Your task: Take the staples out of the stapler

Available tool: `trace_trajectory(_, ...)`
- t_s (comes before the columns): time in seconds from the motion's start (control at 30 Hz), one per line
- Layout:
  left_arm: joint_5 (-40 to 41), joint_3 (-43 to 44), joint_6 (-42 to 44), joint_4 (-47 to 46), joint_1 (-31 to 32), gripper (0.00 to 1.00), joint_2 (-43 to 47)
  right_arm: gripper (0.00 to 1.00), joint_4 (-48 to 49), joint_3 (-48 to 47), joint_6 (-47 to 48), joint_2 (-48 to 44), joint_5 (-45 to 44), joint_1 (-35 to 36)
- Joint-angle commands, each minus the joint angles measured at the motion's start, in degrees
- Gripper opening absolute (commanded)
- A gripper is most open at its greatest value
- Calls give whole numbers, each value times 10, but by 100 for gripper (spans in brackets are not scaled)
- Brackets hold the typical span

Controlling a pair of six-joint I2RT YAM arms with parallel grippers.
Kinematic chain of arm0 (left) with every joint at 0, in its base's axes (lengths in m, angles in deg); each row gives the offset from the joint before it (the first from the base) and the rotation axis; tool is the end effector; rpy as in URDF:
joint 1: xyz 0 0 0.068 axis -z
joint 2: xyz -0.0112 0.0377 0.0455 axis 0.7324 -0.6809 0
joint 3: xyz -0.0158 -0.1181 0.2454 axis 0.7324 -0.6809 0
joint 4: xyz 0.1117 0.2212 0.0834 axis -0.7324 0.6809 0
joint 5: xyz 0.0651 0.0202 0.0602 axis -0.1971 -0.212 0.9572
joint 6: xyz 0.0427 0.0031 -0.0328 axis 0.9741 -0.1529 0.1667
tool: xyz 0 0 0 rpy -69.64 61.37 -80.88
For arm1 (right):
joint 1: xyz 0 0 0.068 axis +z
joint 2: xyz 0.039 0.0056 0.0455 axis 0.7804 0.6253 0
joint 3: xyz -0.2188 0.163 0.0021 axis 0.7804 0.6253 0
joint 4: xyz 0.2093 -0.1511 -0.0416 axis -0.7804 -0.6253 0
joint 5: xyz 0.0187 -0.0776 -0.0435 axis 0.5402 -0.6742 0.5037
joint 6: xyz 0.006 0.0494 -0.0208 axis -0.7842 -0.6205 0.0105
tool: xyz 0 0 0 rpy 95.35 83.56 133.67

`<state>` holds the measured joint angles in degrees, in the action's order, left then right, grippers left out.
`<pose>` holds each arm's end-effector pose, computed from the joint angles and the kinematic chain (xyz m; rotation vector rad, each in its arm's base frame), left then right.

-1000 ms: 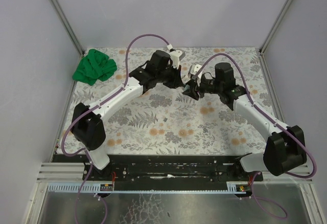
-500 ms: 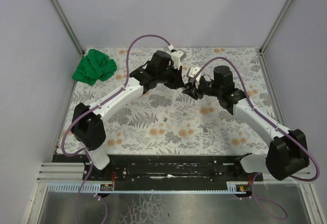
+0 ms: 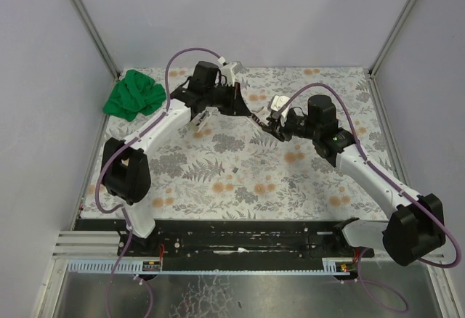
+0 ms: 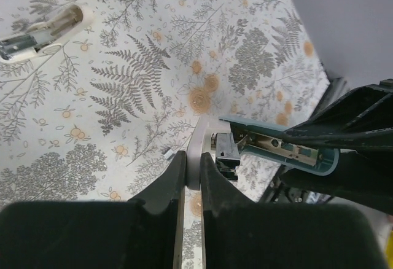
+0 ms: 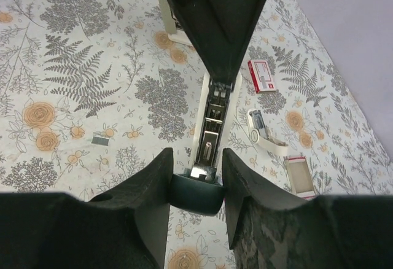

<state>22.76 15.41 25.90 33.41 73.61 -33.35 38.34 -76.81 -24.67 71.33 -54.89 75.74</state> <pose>0.3599 -0.2009 0.3189 0.5559 2.1789 -1.0128 0.2543 0.1377 0.3182 -1.1677 1.4061 0.5013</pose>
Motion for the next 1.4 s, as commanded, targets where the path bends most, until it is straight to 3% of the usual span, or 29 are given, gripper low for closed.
trace_trajectory(0.0, -79, -11, -42, -53, -51, 0, -32, 0, -5, -23, -28, -27, -20, -4)
trace_trajectory(0.23, -190, -56, -116, -136, -84, 0, -54, 0, 3, -62, -115, -37, 33, -23)
trace_trajectory(0.5, -243, -101, -209, -235, -118, 1, -67, 0, 8, -102, -182, -38, 56, -47)
trace_trajectory(0.67, -263, -119, -230, -267, -117, 24, -72, 0, -31, -156, -198, -13, 76, -47)
trace_trajectory(0.77, -268, -121, -235, -272, -120, 27, -73, 0, -54, -171, -194, -10, 79, -47)
trace_trajectory(0.87, -276, -120, -255, -293, -128, 37, -76, 0, -78, -174, -186, -9, 81, -47)
trace_trajectory(1.0, -305, -114, -294, -331, -135, 39, -84, 0, -95, -162, -179, -9, 85, -47)
trace_trajectory(1.13, -314, -113, -309, -353, -138, 57, -84, 0, -102, -154, -171, -16, 85, -47)
trace_trajectory(1.37, -307, -83, -283, -315, -150, 74, -88, 0, -96, -126, -147, -24, 40, -47)
